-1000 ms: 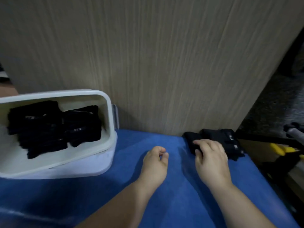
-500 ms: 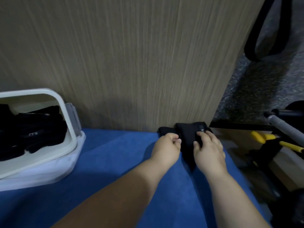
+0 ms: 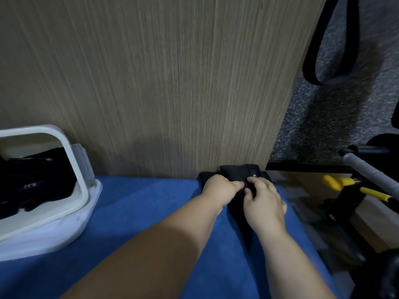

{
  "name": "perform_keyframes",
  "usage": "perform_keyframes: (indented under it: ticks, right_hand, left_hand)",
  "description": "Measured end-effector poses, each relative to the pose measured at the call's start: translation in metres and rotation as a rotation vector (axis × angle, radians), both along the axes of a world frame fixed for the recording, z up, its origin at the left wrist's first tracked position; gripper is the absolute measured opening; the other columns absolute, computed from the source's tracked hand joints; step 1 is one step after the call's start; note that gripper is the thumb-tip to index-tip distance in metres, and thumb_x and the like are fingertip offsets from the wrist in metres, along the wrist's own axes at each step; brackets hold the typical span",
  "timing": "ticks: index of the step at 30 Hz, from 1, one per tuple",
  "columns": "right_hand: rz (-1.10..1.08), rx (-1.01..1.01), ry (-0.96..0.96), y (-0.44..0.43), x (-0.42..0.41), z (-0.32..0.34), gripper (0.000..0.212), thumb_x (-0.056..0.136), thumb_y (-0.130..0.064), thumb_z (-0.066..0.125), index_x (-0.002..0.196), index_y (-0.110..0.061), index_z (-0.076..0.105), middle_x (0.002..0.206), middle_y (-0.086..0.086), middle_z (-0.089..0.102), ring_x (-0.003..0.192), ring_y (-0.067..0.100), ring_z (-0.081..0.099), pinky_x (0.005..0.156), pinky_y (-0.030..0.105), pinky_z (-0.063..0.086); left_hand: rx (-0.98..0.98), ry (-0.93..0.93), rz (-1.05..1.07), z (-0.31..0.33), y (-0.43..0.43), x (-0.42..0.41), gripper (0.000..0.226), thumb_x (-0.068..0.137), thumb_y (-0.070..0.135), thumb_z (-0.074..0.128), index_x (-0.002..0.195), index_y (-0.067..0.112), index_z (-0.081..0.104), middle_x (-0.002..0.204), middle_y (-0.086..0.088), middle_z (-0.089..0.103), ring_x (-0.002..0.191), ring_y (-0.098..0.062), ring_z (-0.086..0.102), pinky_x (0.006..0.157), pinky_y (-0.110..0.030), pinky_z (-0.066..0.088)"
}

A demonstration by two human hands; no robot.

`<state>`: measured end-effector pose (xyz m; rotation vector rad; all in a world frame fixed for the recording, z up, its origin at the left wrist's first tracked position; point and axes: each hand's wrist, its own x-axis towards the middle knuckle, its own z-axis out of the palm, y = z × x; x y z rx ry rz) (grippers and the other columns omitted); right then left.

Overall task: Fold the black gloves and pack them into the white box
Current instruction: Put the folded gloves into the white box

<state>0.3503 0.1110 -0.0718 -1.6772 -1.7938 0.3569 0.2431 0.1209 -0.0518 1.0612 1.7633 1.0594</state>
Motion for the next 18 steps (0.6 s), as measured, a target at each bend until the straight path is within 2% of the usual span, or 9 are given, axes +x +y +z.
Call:
perform_keyframes:
  ticks: [3,6,8,10,12,14,16,18]
  right_hand:
    - [-0.011,0.016,0.014,-0.005,-0.002,0.006,0.037,0.097,-0.029,0.046,0.134,-0.030,0.048,0.144,-0.004,0.043,0.132,0.017,0.039,0.107,0.039,0.021]
    - [-0.016,0.108,0.070,-0.009,-0.006,0.016,0.038,0.095,-0.031,0.049,0.133,-0.028,0.047,0.138,-0.002,0.048,0.127,0.020,0.043,0.106,0.041,0.023]
    - [0.000,0.195,0.191,-0.010,-0.008,0.022,0.040,0.094,-0.030,0.053,0.133,-0.024,0.048,0.135,0.002,0.050,0.126,0.023,0.045,0.106,0.043,0.029]
    - [0.067,0.200,0.412,-0.013,-0.009,0.029,0.044,0.093,-0.029,0.056,0.134,-0.021,0.046,0.136,0.006,0.049,0.127,0.021,0.045,0.106,0.038,0.034]
    - [0.163,0.093,0.615,-0.020,-0.015,0.034,0.051,0.089,-0.034,0.064,0.135,-0.025,0.045,0.138,0.002,0.047,0.127,0.014,0.044,0.107,0.033,0.034]
    - [0.277,-0.103,0.826,-0.032,-0.025,0.040,0.062,0.075,-0.045,0.075,0.130,-0.034,0.048,0.137,-0.005,0.049,0.125,0.008,0.047,0.108,0.033,0.036]
    - [0.405,-0.315,1.028,-0.046,-0.036,0.046,0.069,0.063,-0.041,0.081,0.125,-0.033,0.054,0.129,-0.006,0.057,0.114,0.005,0.055,0.098,0.029,0.042]
    - [0.517,-0.506,1.157,-0.060,-0.048,0.047,0.065,0.061,-0.029,0.076,0.123,-0.025,0.058,0.117,0.001,0.068,0.102,0.011,0.065,0.084,0.028,0.048]
  left_hand:
    - [0.099,-0.112,0.020,0.006,-0.006,0.000,0.025,0.084,0.025,0.067,0.106,0.013,0.060,0.098,-0.001,0.060,0.095,-0.016,0.056,0.077,-0.026,0.044]
    - [0.189,-0.196,0.052,0.018,-0.017,-0.008,0.007,0.085,0.023,0.062,0.086,0.017,0.059,0.081,0.002,0.058,0.076,-0.011,0.053,0.062,-0.023,0.042]
    - [0.210,-0.226,0.067,0.028,-0.029,-0.019,0.007,0.086,0.023,0.059,0.084,0.017,0.057,0.078,0.001,0.058,0.072,-0.012,0.053,0.057,-0.024,0.040]
    - [0.225,-0.278,0.061,0.037,-0.042,-0.034,0.009,0.086,0.020,0.057,0.079,0.017,0.053,0.070,0.000,0.056,0.065,-0.013,0.051,0.053,-0.023,0.039]
    - [0.227,-0.322,0.031,0.042,-0.059,-0.049,0.015,0.086,0.014,0.055,0.074,0.019,0.050,0.066,0.001,0.053,0.063,-0.012,0.049,0.054,-0.023,0.039]
    - [0.214,-0.337,-0.024,0.045,-0.079,-0.064,0.017,0.087,0.010,0.054,0.073,0.020,0.050,0.066,0.000,0.052,0.062,-0.012,0.048,0.056,-0.025,0.037]
    - [0.198,-0.342,-0.078,0.046,-0.100,-0.080,0.018,0.088,0.007,0.052,0.074,0.019,0.052,0.064,-0.001,0.053,0.059,-0.012,0.048,0.053,-0.024,0.037]
    - [0.187,-0.354,-0.103,0.045,-0.119,-0.098,0.018,0.088,0.006,0.050,0.076,0.019,0.054,0.065,-0.001,0.054,0.059,-0.012,0.049,0.052,-0.024,0.037]
